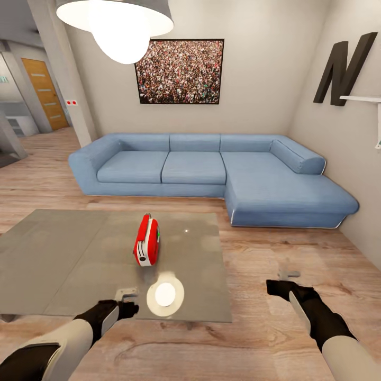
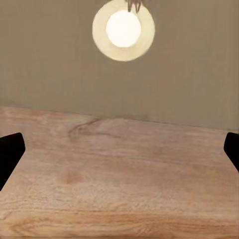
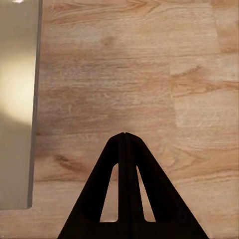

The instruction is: Turn on the radio receiver that's on the table in the living room.

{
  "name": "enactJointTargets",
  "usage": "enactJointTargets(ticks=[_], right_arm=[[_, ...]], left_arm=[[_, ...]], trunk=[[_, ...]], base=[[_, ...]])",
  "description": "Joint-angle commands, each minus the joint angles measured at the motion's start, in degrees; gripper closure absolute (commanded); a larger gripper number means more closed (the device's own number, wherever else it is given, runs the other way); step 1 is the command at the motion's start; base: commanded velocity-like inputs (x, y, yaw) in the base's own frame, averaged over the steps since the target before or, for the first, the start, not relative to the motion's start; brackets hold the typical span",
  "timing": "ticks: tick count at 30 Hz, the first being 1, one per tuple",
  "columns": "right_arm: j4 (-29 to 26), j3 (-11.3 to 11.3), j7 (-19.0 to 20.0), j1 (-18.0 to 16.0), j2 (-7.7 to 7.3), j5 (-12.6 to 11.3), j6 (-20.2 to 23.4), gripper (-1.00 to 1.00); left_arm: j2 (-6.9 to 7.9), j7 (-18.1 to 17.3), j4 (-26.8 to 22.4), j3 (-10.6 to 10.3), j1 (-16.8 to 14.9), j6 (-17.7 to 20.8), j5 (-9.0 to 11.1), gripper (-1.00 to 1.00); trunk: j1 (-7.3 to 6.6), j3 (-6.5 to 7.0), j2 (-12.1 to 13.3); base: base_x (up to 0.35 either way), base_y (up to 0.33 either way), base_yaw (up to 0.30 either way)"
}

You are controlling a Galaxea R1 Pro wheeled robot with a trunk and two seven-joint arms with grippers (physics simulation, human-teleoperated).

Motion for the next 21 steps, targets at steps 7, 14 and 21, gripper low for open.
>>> enactJointTargets(ticks=[7, 14, 21], right_arm=[[6.60, 0.00, 0.05, -0.01, 0.74, 0.04, -5.56, 1.00], [13.57, 0.06, 0.05, -0.01, 1.73, 0.13, -11.86, 1.00], [22.04, 0.17, 0.05, -0.01, 2.63, 0.28, -19.50, 1.00]], left_arm=[[0.48, 0.01, 0.87, 0.00, 2.93, -3.88, -0.05, -1.00], [0.61, 0.00, 1.58, 0.00, 4.75, -6.89, -0.02, -1.00], [0.70, 0.00, 1.63, -0.02, 7.00, -8.17, -0.11, -1.00]], trunk=[[0.00, 0.00, 0.00], [0.00, 0.00, 0.00], [0.00, 0.00, 0.00]], base=[[0.000, 0.000, 0.000], [0.000, 0.000, 0.000], [0.000, 0.000, 0.000]])
